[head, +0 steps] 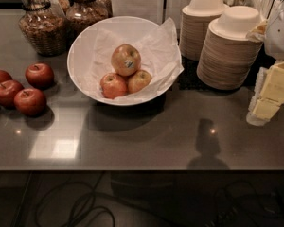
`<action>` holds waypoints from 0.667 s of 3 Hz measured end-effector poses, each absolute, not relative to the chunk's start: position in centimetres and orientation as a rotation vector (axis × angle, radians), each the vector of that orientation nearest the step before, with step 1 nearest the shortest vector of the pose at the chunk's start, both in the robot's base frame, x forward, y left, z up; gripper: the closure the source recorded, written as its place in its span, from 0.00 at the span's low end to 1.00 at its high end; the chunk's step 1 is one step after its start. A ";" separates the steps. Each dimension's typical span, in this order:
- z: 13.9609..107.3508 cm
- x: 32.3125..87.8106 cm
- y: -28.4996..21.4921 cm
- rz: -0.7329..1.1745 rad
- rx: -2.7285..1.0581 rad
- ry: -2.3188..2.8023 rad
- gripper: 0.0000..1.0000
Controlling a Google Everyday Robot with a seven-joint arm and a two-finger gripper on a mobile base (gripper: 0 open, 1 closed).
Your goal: Pick apple from white bowl
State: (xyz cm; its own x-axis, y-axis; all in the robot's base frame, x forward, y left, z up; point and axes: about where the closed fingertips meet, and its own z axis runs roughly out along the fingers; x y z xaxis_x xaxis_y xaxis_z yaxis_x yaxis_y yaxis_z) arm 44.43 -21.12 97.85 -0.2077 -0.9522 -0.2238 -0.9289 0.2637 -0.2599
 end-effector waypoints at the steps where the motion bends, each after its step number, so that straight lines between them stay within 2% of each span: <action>1: 98.3 46.6 -18.6 -0.120 -1.759 2.128 0.00; 2: 98.3 46.6 -18.6 -0.120 -1.759 2.127 0.00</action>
Offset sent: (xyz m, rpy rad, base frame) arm 0.0196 0.0217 0.0040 -0.0004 -0.0381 0.0463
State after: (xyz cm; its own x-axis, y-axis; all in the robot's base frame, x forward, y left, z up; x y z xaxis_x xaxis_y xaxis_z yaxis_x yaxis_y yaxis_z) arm 46.63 -18.63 98.31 -0.1473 -0.9617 -0.2314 -0.9295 0.2146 -0.3000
